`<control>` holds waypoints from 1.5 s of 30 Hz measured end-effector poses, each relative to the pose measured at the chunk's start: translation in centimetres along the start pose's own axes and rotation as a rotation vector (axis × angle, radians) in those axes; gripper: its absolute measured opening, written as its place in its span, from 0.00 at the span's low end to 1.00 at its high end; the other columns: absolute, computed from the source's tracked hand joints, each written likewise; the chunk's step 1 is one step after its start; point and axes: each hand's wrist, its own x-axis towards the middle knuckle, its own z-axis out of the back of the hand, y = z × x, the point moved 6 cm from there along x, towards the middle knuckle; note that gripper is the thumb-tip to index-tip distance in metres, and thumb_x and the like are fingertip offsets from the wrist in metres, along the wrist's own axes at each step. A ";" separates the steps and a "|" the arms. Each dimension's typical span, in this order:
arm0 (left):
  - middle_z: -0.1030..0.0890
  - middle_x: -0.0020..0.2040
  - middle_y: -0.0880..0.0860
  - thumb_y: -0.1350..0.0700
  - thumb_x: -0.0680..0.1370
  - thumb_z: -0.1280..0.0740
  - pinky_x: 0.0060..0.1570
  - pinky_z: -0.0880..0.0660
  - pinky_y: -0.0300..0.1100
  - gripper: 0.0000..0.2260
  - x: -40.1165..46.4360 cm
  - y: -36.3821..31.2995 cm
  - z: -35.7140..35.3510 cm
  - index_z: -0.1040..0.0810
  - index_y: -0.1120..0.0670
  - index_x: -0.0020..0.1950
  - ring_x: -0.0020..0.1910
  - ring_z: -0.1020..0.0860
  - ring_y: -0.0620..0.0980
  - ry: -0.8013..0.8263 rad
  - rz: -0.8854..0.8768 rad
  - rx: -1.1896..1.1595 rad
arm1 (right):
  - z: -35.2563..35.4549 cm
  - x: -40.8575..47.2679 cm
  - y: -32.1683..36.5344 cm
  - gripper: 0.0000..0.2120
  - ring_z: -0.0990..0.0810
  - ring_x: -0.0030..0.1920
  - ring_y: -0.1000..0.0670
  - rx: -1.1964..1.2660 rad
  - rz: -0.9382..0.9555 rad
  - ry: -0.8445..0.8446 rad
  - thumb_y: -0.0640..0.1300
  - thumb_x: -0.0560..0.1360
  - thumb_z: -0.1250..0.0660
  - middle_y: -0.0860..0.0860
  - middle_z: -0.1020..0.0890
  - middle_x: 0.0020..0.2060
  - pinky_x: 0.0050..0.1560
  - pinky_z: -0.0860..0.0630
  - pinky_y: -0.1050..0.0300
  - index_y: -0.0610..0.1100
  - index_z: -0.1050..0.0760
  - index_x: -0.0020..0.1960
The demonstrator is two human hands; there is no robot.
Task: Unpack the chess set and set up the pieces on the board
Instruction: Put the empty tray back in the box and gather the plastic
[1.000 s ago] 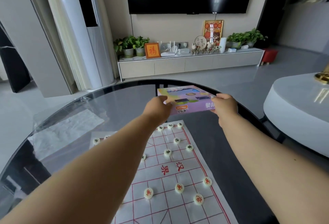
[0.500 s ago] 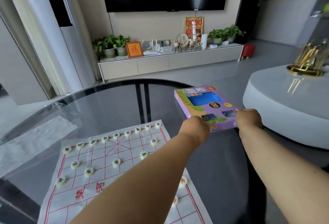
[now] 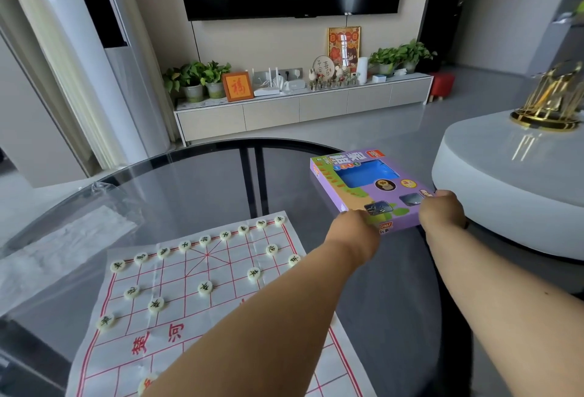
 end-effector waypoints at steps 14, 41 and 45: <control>0.23 0.60 0.59 0.56 0.81 0.44 0.54 0.27 0.45 0.15 -6.1 9.8 6.5 0.25 0.59 0.62 0.57 0.25 0.59 -0.238 0.260 -0.323 | -4.3 -13.0 12.5 0.17 0.28 0.62 0.42 0.056 0.708 -0.002 0.37 0.75 0.38 0.44 0.23 0.61 0.61 0.34 0.53 0.41 0.26 0.63; 0.22 0.60 0.52 0.49 0.69 0.25 0.49 0.28 0.39 0.17 -26.7 40.1 8.8 0.19 0.52 0.55 0.54 0.23 0.52 -0.368 0.807 -0.228 | -20.8 -33.5 18.6 0.17 0.24 0.46 0.45 -0.220 0.821 0.772 0.52 0.81 0.46 0.46 0.20 0.45 0.44 0.29 0.55 0.41 0.25 0.52; 0.18 0.50 0.52 0.52 0.72 0.27 0.48 0.23 0.45 0.06 -26.6 40.6 8.9 0.18 0.52 0.46 0.46 0.21 0.53 -0.405 0.857 -0.236 | -20.8 -33.4 18.7 0.15 0.24 0.47 0.47 -0.162 0.786 0.779 0.52 0.81 0.45 0.50 0.22 0.46 0.45 0.29 0.56 0.44 0.25 0.54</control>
